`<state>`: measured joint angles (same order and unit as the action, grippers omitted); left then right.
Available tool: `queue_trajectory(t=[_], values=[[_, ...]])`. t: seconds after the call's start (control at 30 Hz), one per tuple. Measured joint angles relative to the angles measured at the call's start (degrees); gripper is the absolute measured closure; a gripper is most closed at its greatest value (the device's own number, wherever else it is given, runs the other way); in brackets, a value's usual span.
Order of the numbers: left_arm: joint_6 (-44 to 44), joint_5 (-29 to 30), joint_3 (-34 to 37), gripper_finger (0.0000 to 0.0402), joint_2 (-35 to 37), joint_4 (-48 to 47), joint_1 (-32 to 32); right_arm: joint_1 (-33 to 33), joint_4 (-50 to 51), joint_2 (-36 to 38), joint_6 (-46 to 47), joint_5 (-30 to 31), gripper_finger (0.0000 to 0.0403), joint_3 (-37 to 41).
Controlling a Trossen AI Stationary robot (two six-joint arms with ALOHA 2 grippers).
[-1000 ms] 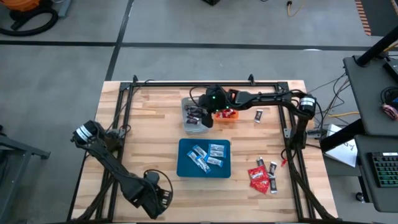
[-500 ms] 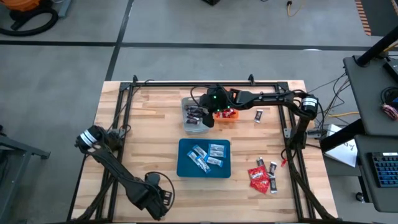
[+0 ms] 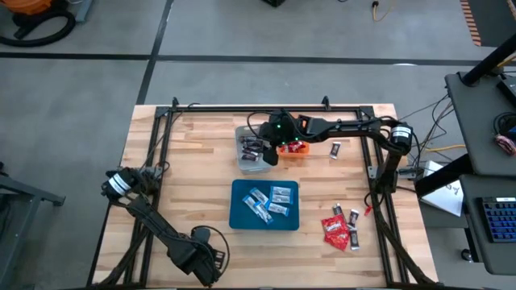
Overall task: Sort candy
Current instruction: Put the white chocolate bar into the blue bin
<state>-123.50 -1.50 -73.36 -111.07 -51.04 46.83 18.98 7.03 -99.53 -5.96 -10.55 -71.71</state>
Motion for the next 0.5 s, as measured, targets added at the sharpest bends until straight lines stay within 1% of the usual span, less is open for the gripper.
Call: queue_trajectory(t=[0.13, 0.23, 0.37, 0.5], values=[[1.4, 0.3, 0.0, 0.0170, -1.0, 1.0, 0.0, 0.0, 0.0, 0.0, 0.3, 0.0, 0.0147, 0.1], [2.8, 0.5, -0.1, 0.0189, -1.5, 1.6, 0.0, 0.0, 0.0, 0.0, 0.4, 0.0, 0.0147, 0.2], [4.6, 0.7, -0.2, 0.0242, -1.6, 2.3, 0.0, 0.0, 0.0, 0.0, 0.4, -0.1, 0.0147, 0.2], [6.1, 1.0, -0.2, 0.0322, -1.6, 2.9, 0.0, 0.0, 0.0, 0.0, 0.4, -0.1, 0.0147, 0.2]])
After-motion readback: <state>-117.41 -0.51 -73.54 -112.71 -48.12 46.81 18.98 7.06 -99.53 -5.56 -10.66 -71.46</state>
